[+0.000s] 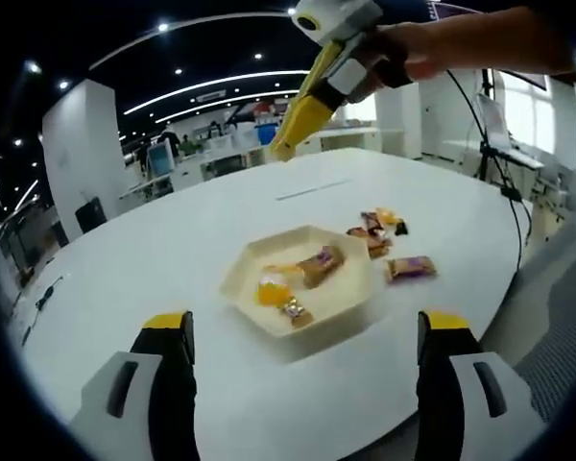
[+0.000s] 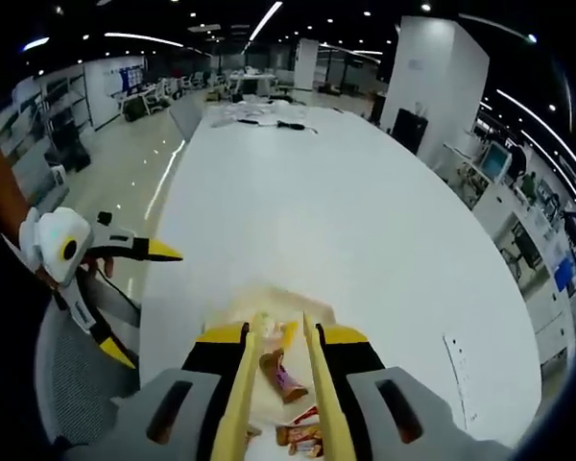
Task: Place the target food into the container with the food tongs after gripping and lifting it, then release it inside without dropping or visibly crushing the food.
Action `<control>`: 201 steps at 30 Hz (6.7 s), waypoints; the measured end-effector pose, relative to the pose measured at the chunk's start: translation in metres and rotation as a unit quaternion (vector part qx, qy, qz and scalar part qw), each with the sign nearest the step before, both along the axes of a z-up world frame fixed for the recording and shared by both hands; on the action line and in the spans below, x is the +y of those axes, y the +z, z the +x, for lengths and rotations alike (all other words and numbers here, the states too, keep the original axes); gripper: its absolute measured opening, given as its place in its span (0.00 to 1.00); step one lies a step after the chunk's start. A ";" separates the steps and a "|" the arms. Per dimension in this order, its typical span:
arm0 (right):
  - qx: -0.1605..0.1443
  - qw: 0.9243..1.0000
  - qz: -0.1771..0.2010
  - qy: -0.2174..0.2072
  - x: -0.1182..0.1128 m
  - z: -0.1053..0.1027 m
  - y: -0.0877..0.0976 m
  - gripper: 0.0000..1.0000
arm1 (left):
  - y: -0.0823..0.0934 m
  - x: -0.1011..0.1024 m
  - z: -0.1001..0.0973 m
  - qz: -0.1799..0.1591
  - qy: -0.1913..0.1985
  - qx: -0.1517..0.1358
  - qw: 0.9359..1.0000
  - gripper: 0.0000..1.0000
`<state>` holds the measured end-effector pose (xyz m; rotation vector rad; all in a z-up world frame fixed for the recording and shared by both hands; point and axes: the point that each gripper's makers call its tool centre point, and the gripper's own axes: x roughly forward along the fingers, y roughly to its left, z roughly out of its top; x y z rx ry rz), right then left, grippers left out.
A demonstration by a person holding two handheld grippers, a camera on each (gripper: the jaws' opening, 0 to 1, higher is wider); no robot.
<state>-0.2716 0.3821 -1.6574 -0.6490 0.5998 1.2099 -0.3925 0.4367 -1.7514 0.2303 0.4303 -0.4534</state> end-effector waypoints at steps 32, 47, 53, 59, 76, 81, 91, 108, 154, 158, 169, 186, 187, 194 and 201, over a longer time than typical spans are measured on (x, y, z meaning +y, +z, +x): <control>-0.014 0.997 0.020 -0.069 -0.094 -0.015 0.006 0.27 | 0.002 -0.002 0.002 -0.016 0.002 -0.006 1.000 0.97; -0.019 0.994 0.024 -0.101 -0.129 -0.032 -0.003 0.27 | 0.009 -0.003 0.004 -0.030 0.007 -0.022 0.999 0.99; -0.022 0.994 0.025 -0.105 -0.132 -0.040 -0.009 0.27 | 0.015 -0.003 0.006 -0.047 0.011 -0.032 0.998 0.99; -0.017 0.993 0.030 -0.112 -0.134 -0.049 -0.025 0.28 | 0.011 -0.002 0.005 -0.041 0.012 -0.024 0.999 0.99; 0.012 0.992 0.024 -0.126 -0.137 -0.068 -0.091 0.28 | 0.008 0.001 0.006 -0.036 0.017 -0.017 0.999 0.97; 0.028 0.990 0.022 -0.133 -0.138 -0.070 -0.108 0.28 | 0.006 0.002 0.006 -0.032 0.021 -0.015 0.999 0.97; 0.050 0.989 0.015 -0.140 -0.131 -0.074 -0.140 0.28 | 0.003 0.004 0.005 -0.022 0.023 -0.008 0.999 0.95; 0.080 0.987 -0.007 -0.139 -0.130 -0.077 -0.173 0.29 | 0.001 0.006 0.006 -0.021 0.027 -0.003 0.999 0.94; 0.093 0.987 -0.024 -0.128 -0.147 -0.067 -0.162 0.24 | -0.008 0.001 0.004 -0.005 0.015 0.009 1.000 0.94; 0.092 0.988 -0.027 -0.125 -0.148 -0.066 -0.159 0.23 | -0.009 0.001 0.003 -0.003 0.013 0.012 1.000 0.93; 0.084 0.992 -0.022 -0.096 -0.146 -0.053 -0.138 0.24 | -0.005 0.004 0.006 -0.012 0.022 0.000 1.000 0.99; 0.077 0.992 -0.018 -0.098 -0.136 -0.034 -0.091 0.23 | -0.004 0.002 0.004 -0.018 0.015 0.003 1.000 0.98; 0.076 0.992 -0.019 -0.099 -0.137 -0.033 -0.088 0.23 | -0.005 0.001 0.003 -0.019 0.012 0.005 1.000 0.98; 0.072 0.991 -0.018 -0.108 -0.144 -0.030 -0.060 0.24 | -0.005 -0.003 0.001 -0.025 0.001 0.009 1.000 0.97; 0.054 0.992 -0.021 -0.114 -0.142 -0.021 -0.043 0.24 | -0.001 0.000 0.004 -0.040 0.016 0.006 0.999 0.96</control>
